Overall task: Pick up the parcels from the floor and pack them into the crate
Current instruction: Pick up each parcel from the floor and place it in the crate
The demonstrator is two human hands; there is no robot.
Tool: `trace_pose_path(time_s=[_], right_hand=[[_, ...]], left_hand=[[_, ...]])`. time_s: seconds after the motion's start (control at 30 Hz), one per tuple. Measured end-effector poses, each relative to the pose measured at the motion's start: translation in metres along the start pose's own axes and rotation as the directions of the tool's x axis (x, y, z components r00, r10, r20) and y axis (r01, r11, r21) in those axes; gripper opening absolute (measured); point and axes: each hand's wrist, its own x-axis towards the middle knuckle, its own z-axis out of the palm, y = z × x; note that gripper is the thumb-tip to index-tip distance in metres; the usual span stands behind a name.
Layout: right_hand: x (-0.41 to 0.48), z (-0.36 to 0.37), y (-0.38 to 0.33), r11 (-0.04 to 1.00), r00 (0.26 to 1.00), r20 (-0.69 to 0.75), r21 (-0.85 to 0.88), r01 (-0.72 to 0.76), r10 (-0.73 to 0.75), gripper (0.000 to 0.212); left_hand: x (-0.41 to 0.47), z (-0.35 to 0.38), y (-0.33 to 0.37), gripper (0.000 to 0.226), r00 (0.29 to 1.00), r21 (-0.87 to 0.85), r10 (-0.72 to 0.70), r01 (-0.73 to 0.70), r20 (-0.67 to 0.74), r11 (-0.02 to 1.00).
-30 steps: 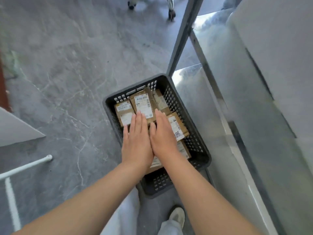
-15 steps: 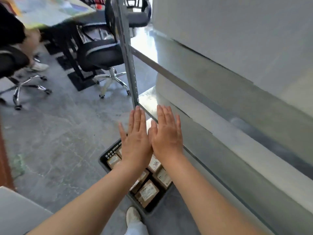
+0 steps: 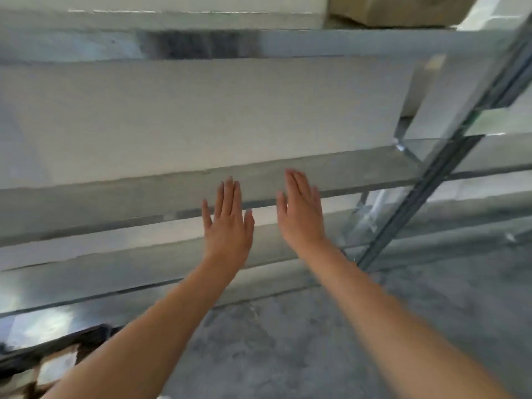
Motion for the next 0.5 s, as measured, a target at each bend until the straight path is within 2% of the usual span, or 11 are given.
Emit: trace_pose_path(time_s=[0.1, 0.23, 0.4, 0.5], right_hand=[[0.000, -0.079, 0.067, 0.989, 0.986, -0.113, -0.070, -0.133, 0.124, 0.052], [-0.009, -0.160, 0.133, 0.942, 0.937, -0.250, -0.169, -0.291, 0.245, 0.054], [-0.019, -0.246, 0.201, 0.808, 0.829, -0.468, -0.332, -0.487, 0.308, 0.054], [-0.020, -0.287, 0.240, 0.711, 0.778, -0.527, -0.396, -0.582, 0.343, 0.055]], left_hand=[[0.011, -0.011, 0.112, 0.063, 0.971, -0.075, 0.239, -0.237, 0.018, 0.969], [0.017, -0.018, 0.219, 0.063, 0.857, -0.113, 0.515, -0.510, 0.019, 0.853], [0.041, -0.005, 0.325, 0.061, 0.714, -0.193, 0.698, -0.694, -0.055, 0.694], [0.054, 0.010, 0.386, 0.060, 0.623, -0.218, 0.772, -0.777, -0.125, 0.591]])
